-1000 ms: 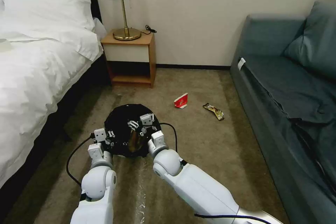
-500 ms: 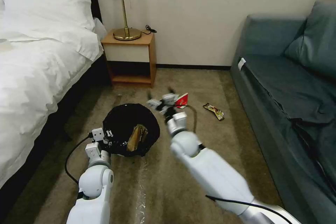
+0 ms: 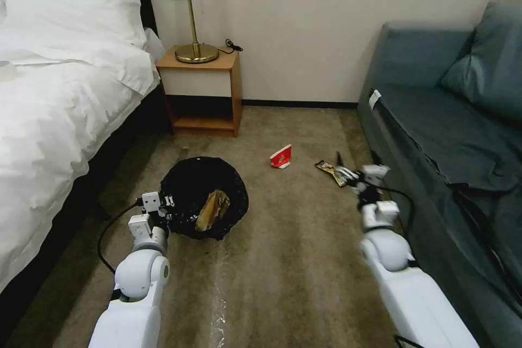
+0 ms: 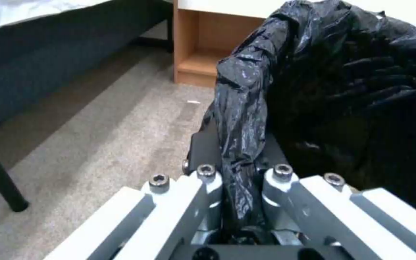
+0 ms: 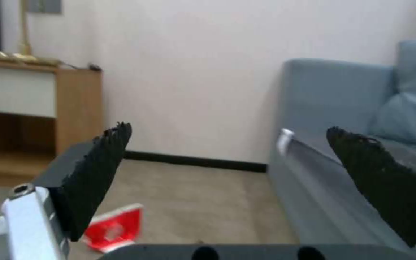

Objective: Pick up the trash bin, then pick up the garbage on the floor and place it into the trash bin.

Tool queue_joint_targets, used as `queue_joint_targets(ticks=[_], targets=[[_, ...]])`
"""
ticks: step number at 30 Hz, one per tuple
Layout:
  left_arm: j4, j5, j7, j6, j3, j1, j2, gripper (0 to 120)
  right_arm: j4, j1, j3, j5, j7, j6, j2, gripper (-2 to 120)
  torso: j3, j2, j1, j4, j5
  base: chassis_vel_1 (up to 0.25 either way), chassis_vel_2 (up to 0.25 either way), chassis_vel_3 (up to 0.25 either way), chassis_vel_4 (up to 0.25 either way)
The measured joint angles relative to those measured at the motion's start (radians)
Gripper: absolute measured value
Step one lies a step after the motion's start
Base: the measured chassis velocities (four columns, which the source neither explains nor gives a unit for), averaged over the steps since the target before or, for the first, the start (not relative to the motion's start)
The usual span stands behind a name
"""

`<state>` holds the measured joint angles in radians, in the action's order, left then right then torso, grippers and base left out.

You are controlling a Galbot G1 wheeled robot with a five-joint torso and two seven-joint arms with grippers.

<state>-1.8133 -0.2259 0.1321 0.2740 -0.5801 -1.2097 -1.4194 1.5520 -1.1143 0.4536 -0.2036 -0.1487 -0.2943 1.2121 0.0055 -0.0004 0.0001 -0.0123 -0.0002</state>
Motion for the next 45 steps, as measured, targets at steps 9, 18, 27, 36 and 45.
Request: queue_joint_targets(ticks=[9,18,27,36,45], targets=[[-0.003,-0.006,-0.007,0.000,-0.017,-0.004,0.013,4,-0.089,-0.048,0.078,0.075,0.021,-0.095,0.058,100,0.000,0.000,0.000,0.0004,0.0001,0.000,0.000,0.000,0.000],[0.000,-0.003,-0.010,-0.003,-0.018,-0.008,-0.003,4,-0.089,-0.080,0.092,0.072,0.051,-0.107,0.073,100,0.000,0.000,0.000,0.0003,-0.0001,0.000,0.000,0.000,0.000],[-0.005,-0.001,-0.011,-0.004,-0.026,-0.011,-0.009,4,-0.085,-0.082,0.091,0.071,0.069,-0.106,0.080,100,0.000,0.000,0.000,0.0004,0.0000,0.000,0.000,0.000,0.000],[-0.011,0.000,-0.011,-0.005,-0.029,-0.015,-0.013,4,-0.084,-0.085,0.089,0.071,0.072,-0.105,0.084,100,0.000,0.000,0.000,0.0003,0.0000,0.000,0.000,0.000,0.000],[-0.016,0.003,-0.011,-0.007,-0.030,-0.021,-0.015,4,-0.082,-0.090,0.090,0.068,0.073,-0.103,0.089,100,0.000,0.000,0.000,0.0003,0.0000,0.000,0.000,0.000,0.000]])
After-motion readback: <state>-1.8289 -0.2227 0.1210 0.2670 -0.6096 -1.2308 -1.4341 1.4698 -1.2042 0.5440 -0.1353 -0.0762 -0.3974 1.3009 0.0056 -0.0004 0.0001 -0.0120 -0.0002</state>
